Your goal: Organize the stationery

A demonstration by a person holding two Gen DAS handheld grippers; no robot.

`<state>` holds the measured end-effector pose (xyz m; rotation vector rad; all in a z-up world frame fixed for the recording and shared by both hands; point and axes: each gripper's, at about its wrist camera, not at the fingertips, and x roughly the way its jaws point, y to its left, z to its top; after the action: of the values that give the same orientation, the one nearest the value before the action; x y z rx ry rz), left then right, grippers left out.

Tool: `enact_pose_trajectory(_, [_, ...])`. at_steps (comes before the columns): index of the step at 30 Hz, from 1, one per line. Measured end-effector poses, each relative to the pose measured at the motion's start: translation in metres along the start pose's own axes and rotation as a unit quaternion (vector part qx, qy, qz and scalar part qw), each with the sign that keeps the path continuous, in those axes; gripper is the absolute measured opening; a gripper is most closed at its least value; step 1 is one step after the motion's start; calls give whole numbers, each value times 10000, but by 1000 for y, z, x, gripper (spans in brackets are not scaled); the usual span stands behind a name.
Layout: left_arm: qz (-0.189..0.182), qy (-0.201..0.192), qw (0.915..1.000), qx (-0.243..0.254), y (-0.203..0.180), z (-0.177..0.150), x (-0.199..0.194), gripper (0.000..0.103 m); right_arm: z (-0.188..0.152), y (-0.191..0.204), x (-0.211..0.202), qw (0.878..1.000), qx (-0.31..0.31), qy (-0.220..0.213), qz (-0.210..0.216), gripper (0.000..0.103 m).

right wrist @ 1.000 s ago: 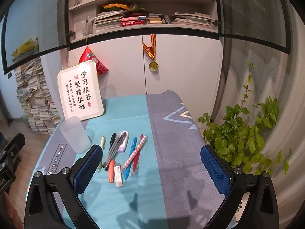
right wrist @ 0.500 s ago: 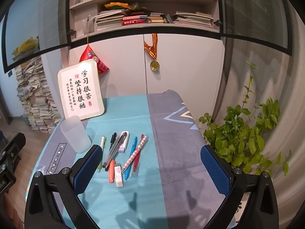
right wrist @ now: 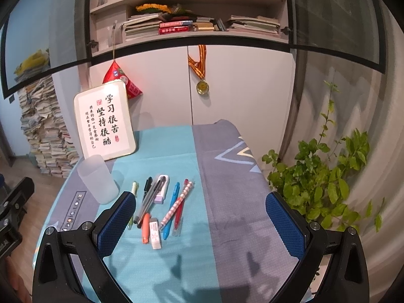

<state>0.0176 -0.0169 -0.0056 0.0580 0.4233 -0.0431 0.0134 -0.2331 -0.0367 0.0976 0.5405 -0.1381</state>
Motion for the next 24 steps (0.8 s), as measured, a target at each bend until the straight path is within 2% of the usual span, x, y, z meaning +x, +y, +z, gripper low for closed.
enact_pose_trajectory(20, [-11,4,9999,113,-7,-3,1,102,2,-6,-2,10000,69,4,16,103])
enact_pose_trajectory(24, [-7,12,9999,118,-7,-4,2,102,3,-7,0,10000,86,31,21,99])
